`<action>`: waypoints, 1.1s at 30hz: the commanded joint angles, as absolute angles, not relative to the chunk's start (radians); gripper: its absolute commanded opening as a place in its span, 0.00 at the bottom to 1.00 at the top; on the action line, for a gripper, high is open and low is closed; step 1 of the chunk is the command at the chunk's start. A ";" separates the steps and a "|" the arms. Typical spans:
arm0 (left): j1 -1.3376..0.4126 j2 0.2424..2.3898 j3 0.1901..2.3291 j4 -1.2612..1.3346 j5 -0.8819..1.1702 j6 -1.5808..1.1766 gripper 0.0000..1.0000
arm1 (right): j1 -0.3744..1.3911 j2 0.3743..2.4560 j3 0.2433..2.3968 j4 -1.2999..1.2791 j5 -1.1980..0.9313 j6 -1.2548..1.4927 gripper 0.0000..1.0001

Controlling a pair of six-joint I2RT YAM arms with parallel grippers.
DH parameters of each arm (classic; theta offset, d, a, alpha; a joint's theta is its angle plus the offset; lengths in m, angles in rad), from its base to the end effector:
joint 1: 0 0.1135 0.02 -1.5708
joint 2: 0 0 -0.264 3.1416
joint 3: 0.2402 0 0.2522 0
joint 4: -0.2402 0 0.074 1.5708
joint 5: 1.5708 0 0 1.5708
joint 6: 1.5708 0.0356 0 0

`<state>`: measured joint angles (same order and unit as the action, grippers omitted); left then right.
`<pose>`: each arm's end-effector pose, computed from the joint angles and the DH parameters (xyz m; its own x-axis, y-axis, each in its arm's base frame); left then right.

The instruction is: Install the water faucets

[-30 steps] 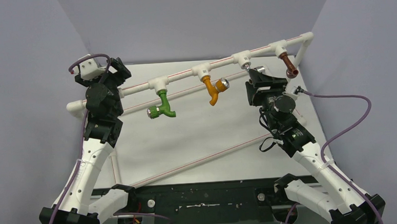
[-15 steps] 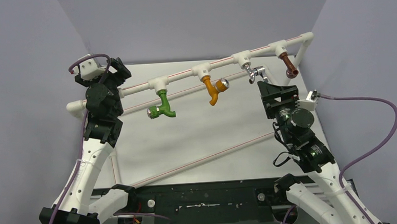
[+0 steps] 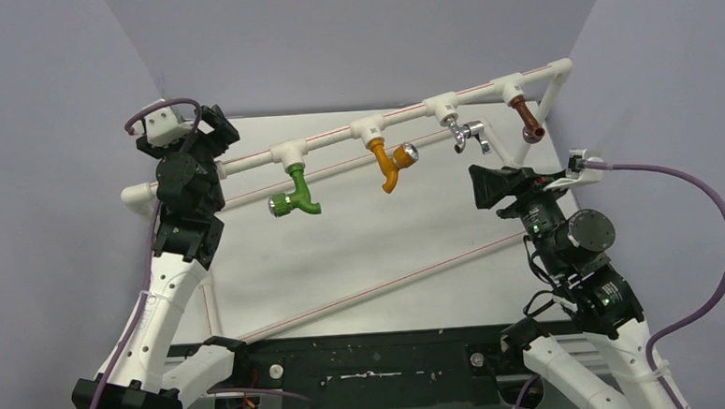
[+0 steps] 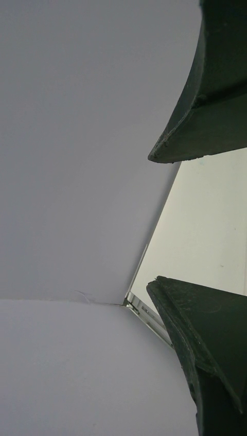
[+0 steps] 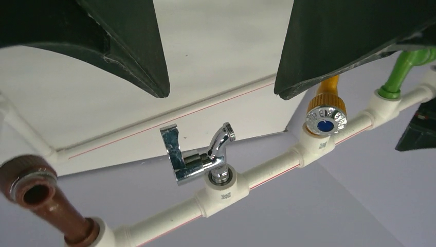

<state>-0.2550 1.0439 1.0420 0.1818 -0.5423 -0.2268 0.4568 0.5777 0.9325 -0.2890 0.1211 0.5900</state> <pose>0.2322 -0.0415 0.4199 0.2306 -0.2591 -0.9379 -0.2293 0.9223 -0.3112 0.1067 0.0477 0.4062 -0.1344 0.5493 -0.8247 -0.3068 0.7683 0.5618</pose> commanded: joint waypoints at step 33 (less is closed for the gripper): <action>-0.290 1.071 0.938 -0.156 -0.538 -0.261 0.80 | 0.550 0.801 1.026 -0.241 0.040 -1.225 0.77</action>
<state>-0.2546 1.0416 1.0412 0.1806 -0.5358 -0.2462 0.5415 0.7879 1.0573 -0.3874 -0.0612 -1.0645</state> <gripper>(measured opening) 0.798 0.764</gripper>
